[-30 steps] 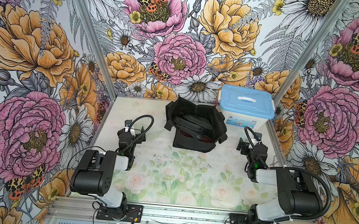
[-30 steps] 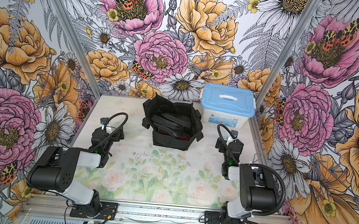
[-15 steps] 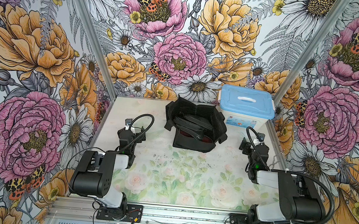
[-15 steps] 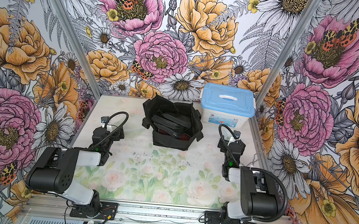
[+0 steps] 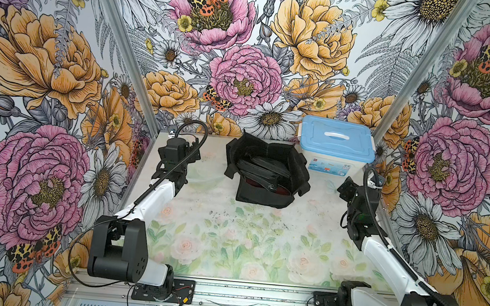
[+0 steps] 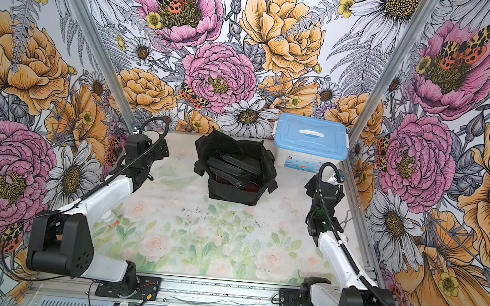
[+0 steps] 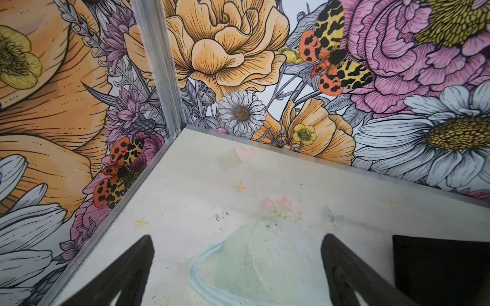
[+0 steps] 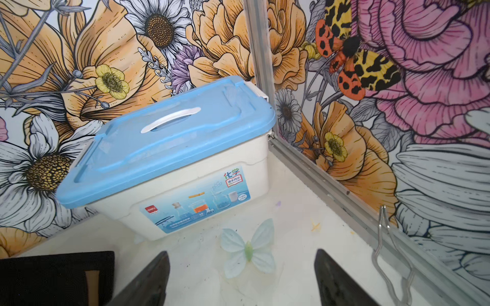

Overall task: Remove the ping pong set from the canvas bag
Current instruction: Pick up the canvas bag from the center of the board.

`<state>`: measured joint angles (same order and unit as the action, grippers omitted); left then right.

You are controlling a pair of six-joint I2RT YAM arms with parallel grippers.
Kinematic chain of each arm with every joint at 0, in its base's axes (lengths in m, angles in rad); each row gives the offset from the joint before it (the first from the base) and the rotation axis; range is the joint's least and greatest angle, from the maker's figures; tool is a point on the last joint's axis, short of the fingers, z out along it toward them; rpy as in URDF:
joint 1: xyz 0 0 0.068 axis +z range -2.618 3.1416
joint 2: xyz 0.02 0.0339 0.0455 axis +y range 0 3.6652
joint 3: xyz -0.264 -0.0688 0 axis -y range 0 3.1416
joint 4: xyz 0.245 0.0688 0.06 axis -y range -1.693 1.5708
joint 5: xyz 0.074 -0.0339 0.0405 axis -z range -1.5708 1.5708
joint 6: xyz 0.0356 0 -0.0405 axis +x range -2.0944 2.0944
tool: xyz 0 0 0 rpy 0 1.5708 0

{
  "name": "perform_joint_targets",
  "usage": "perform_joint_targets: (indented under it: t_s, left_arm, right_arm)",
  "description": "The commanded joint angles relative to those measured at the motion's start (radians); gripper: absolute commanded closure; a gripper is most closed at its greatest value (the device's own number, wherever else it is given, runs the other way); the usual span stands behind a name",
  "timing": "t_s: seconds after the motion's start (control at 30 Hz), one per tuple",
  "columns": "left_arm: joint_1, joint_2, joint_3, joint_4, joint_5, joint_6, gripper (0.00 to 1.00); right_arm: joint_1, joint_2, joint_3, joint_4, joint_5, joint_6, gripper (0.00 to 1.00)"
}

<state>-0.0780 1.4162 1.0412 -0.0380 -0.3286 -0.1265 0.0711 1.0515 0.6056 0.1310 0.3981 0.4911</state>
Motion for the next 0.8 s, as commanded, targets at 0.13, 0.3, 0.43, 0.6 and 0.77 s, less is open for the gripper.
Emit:
perform_joint_targets:
  t_s: [0.13,0.3,0.43,0.6,0.77]
  left_arm:
    - [-0.054,-0.063,0.280,-0.231,0.100,0.107,0.01]
    - [-0.209,-0.052,0.399,-0.274,0.294,0.404,0.01]
    - [-0.353,0.027,0.532,-0.394,0.357,0.626,0.01]
    - [-0.432,0.190,0.705,-0.558,0.397,0.772,0.01]
    - [-0.440,0.340,0.842,-0.649,0.443,0.846,0.04]
  right_arm:
    - [0.133,-0.106,0.166,-0.348,-0.010,0.270,0.20]
    - [0.233,-0.157,0.209,-0.449,-0.093,0.423,0.27]
    - [0.300,-0.173,0.212,-0.490,-0.155,0.525,0.28]
    - [0.353,-0.170,0.208,-0.506,-0.221,0.556,0.29]
    - [0.380,-0.188,0.189,-0.506,-0.249,0.543,0.30]
